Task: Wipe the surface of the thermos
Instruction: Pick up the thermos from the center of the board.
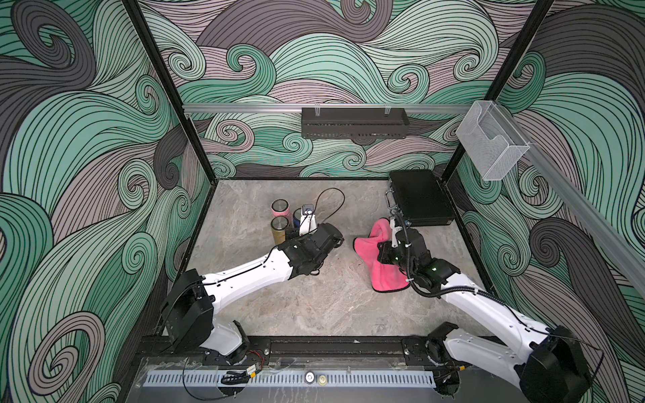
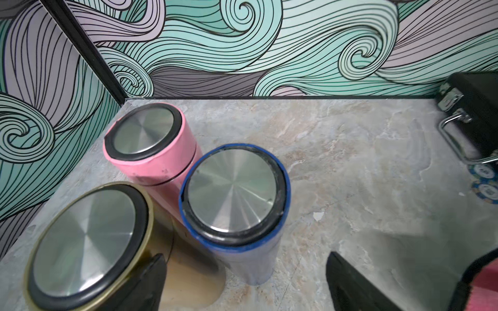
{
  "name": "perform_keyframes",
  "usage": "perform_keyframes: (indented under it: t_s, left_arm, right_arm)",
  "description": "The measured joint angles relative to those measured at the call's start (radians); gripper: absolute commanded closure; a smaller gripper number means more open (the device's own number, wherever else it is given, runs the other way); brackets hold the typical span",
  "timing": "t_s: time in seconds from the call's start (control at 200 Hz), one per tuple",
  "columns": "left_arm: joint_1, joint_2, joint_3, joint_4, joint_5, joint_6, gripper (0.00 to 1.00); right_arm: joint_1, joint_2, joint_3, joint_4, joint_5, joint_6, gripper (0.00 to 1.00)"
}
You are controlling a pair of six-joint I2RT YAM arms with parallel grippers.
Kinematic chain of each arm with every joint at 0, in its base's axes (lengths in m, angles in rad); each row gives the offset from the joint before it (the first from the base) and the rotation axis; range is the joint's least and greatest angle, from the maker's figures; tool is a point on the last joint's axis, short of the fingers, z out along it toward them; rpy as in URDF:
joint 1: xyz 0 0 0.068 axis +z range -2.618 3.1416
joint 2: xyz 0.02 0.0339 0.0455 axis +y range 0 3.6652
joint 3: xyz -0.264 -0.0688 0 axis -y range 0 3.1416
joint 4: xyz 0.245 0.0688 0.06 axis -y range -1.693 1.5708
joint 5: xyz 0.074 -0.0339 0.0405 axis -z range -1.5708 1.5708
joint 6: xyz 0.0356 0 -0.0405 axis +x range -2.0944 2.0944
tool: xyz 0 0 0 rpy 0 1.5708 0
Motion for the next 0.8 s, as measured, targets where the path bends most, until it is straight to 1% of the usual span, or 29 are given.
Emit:
perform_keyframes:
  t_s: [0.215,0.37,0.64,0.801]
  left_arm:
    - [0.013,0.043,0.023,-0.014,-0.005,-0.003,0.05]
    - [0.039,0.062,0.024,0.01,0.0,-0.002,0.05]
    - [0.085,0.135,0.05,0.057,0.006,0.007,0.05]
    - [0.104,0.169,0.057,0.098,0.029,0.019,0.1]
  right_arm:
    - [0.0,-0.027,0.0,-0.004,0.0,-0.002,1.0]
    - [0.0,-0.058,-0.001,-0.009,0.0,-0.002,1.0]
    - [0.0,-0.093,-0.002,-0.024,0.002,-0.006,1.0]
    - [0.0,-0.098,-0.006,-0.026,0.002,-0.007,1.0]
